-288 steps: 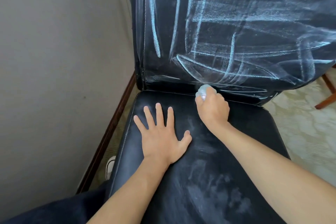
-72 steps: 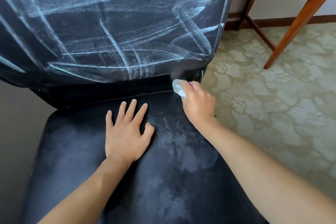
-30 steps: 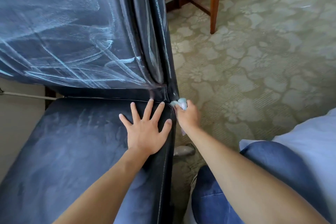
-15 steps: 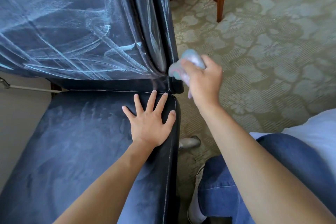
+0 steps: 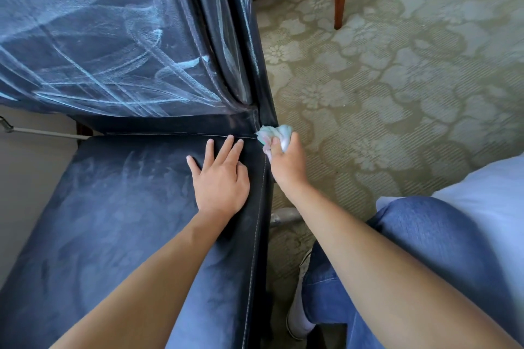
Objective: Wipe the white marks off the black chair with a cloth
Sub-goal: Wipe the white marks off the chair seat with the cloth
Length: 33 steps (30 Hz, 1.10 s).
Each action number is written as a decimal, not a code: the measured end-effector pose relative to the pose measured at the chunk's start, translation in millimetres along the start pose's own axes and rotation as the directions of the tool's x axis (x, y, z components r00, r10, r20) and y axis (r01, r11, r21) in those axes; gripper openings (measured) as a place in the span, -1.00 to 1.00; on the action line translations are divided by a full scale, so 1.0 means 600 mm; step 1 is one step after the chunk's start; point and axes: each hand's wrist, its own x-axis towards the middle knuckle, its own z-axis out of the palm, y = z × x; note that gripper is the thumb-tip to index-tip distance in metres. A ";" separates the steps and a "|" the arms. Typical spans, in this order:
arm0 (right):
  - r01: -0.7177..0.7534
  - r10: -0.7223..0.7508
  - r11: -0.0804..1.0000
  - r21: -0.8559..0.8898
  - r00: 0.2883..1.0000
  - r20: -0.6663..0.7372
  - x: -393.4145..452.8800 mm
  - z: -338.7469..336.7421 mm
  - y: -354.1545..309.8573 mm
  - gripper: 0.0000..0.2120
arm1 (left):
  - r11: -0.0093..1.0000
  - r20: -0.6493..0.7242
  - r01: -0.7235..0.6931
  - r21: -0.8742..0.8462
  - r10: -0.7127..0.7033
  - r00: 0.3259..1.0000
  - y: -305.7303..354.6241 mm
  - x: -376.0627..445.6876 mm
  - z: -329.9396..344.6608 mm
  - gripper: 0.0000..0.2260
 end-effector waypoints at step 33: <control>0.412 -0.397 0.911 -0.002 0.877 -0.271 -0.025 -0.046 -0.175 -0.94 | 0.988 0.159 -0.076 0.138 0.054 0.986 0.001 -0.055 -0.008 -0.39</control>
